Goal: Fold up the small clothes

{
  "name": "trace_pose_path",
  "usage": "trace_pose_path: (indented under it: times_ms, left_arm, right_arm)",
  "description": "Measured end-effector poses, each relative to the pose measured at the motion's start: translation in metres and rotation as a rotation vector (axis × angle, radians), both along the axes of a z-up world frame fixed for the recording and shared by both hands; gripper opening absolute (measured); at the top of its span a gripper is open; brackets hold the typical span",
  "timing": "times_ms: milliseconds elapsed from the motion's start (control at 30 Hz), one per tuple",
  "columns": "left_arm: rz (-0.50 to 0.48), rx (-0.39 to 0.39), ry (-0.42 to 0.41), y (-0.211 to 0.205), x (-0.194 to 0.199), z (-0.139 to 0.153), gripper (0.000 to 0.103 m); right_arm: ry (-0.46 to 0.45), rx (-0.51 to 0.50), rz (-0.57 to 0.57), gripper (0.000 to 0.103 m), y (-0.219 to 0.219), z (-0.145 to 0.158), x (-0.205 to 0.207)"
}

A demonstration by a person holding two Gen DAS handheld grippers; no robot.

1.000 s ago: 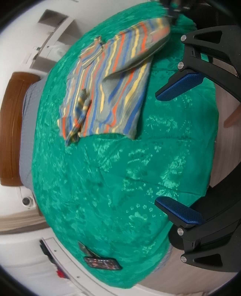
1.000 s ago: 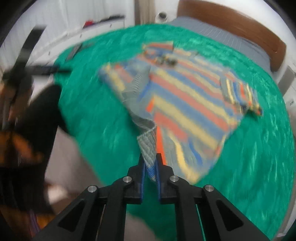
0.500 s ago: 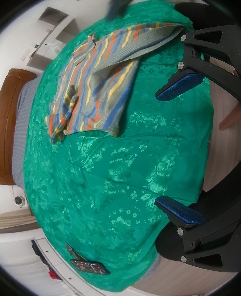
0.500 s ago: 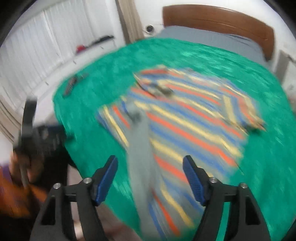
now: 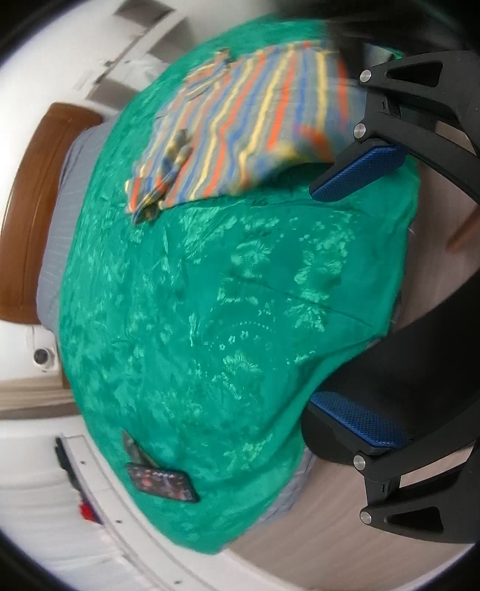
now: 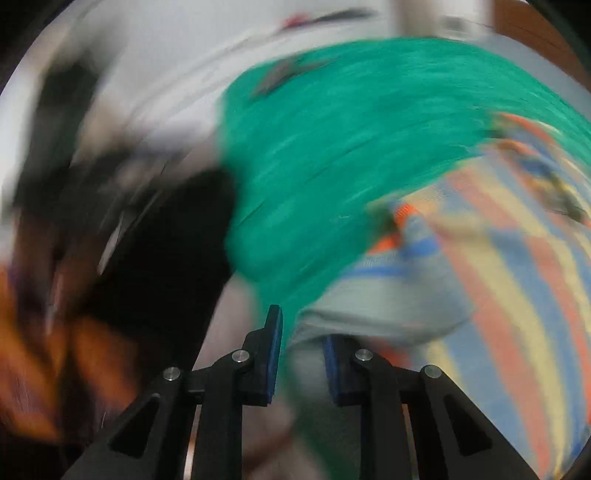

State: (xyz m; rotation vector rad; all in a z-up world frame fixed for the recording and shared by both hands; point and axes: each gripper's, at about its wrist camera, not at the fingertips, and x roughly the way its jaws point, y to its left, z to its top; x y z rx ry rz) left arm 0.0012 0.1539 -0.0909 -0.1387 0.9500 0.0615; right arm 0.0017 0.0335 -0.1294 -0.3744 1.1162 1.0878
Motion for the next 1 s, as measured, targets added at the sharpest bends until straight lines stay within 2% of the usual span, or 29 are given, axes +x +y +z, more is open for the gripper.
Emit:
trace_pose_path:
  times_ms: [67,133,167,300,367,467,500,567,600,633,667,700,733,767,833,933,1000]
  left_arm:
    - [-0.017,-0.037,0.041,-0.001,0.012,-0.009,0.103]
    - [-0.062,-0.057,0.069,-0.008,0.019,-0.016,0.103]
    - [-0.095,-0.054,0.095,-0.015,0.023,-0.022,0.103]
    - [-0.166,0.014,0.191,-0.039,0.030,-0.050,0.102]
    - [-0.189,0.038,0.233,-0.050,0.032,-0.065,0.102]
    - [-0.223,0.040,0.269,-0.066,0.036,-0.079,0.101]
    - [-0.232,0.041,0.273,-0.071,0.038,-0.081,0.098]
    - [-0.257,0.042,0.282,-0.080,0.039,-0.086,0.082]
    - [-0.264,0.038,0.285,-0.083,0.039,-0.088,0.073]
    - [-0.269,0.032,0.283,-0.084,0.039,-0.088,0.056]
    - [-0.276,0.037,0.275,-0.085,0.037,-0.088,0.042]
    - [-0.283,0.045,0.275,-0.086,0.036,-0.086,0.013]
    - [-0.293,0.041,0.278,-0.086,0.033,-0.085,0.006]
    - [-0.292,0.024,0.273,-0.083,0.030,-0.080,0.005]
    - [-0.293,-0.003,0.267,-0.072,0.021,-0.071,0.004]
    - [-0.310,-0.030,0.253,-0.062,0.010,-0.055,0.004]
    - [-0.335,-0.018,0.244,-0.062,0.004,-0.047,0.004]
  right_arm:
    - [-0.015,-0.039,0.095,0.044,0.002,-0.008,-0.048]
    - [-0.038,-0.045,0.074,0.047,-0.011,-0.009,-0.071]
    - [-0.033,-0.029,0.022,0.047,-0.026,-0.006,-0.075]
    - [0.013,0.102,-0.412,0.048,-0.143,0.020,-0.060]
    - [0.021,0.148,-0.724,0.050,-0.228,0.028,-0.058]
    - [0.108,0.151,-1.006,0.052,-0.311,0.013,-0.061]
    - [0.138,0.153,-1.037,0.052,-0.322,0.007,-0.061]
    - [0.197,0.196,-1.045,0.052,-0.329,-0.006,-0.065]
    - [0.214,0.213,-1.036,0.052,-0.323,-0.013,-0.063]
    - [0.238,0.233,-1.015,0.051,-0.316,-0.019,-0.061]
    - [0.251,0.232,-1.000,0.045,-0.302,-0.030,-0.056]
    - [0.255,0.219,-0.993,0.038,-0.296,-0.039,-0.056]
    - [0.256,0.197,-0.992,0.017,-0.291,-0.042,-0.055]
    - [0.249,0.161,-1.010,0.008,-0.288,-0.045,-0.056]
    - [0.240,0.182,-1.030,0.006,-0.292,-0.035,-0.069]
    - [0.151,0.098,-1.047,0.006,-0.309,-0.005,-0.090]
    - [0.136,0.068,-1.062,0.006,-0.321,0.013,-0.103]
